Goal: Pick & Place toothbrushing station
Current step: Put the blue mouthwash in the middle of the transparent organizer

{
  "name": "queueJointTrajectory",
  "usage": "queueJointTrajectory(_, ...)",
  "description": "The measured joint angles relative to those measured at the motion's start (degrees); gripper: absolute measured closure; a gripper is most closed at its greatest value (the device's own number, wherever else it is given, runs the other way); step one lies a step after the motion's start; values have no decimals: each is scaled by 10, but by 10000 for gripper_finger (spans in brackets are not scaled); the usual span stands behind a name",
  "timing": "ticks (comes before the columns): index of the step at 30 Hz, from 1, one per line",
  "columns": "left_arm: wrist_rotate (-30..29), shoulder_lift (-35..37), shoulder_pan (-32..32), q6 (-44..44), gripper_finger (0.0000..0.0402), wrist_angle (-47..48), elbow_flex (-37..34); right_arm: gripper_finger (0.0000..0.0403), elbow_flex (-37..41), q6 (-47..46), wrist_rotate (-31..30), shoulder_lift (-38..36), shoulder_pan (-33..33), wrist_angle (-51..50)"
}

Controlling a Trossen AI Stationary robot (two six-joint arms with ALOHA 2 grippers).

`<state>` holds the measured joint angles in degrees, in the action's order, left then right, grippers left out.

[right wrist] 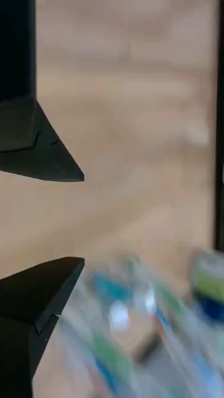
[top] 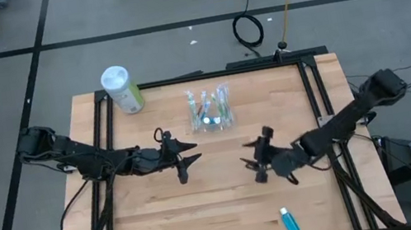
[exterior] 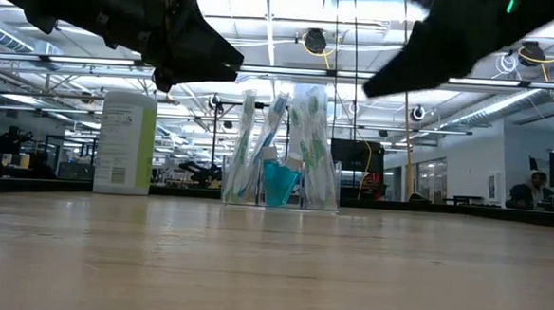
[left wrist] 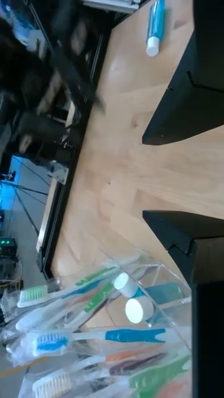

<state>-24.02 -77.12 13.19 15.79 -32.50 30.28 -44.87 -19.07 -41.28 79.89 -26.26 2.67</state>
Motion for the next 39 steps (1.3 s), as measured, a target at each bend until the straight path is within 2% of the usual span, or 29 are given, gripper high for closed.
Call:
queueJointTrajectory(4, 0, 0, 0, 0, 215, -2, 0, 208, -74, -168, 93, 15, -51, -169)
queueJointTrajectory(10, 0, 0, 1, -1, 215, -2, 0, 209, -189, -458, 369, 85, -82, -403)
queueJointTrajectory(14, 0, 0, 1, -8, 215, -2, 0, 209, -204, -602, 553, 103, -99, -396)
queueJointTrajectory(16, 0, 0, 1, -16, 215, -2, 0, 209, -196, -699, 598, 107, -107, -362)
queueJointTrajectory(19, 0, 0, 0, -32, 215, -1, 0, 209, -176, -822, 595, 109, -125, -326)
queueJointTrajectory(24, 0, 0, 0, -85, 215, 1, 0, 209, -142, -926, 580, 113, -145, -290)
queueJointTrajectory(30, 0, 0, -1, -139, 215, -7, 0, 209, -85, -974, 577, 112, -157, -211)
queueJointTrajectory(35, 0, 0, -9, -137, 215, -6, 0, 209, -45, -995, 570, 113, -159, -135)
queueJointTrajectory(39, 0, 0, -17, -108, 215, 17, 0, 209, -39, -972, 544, 113, -158, -125)
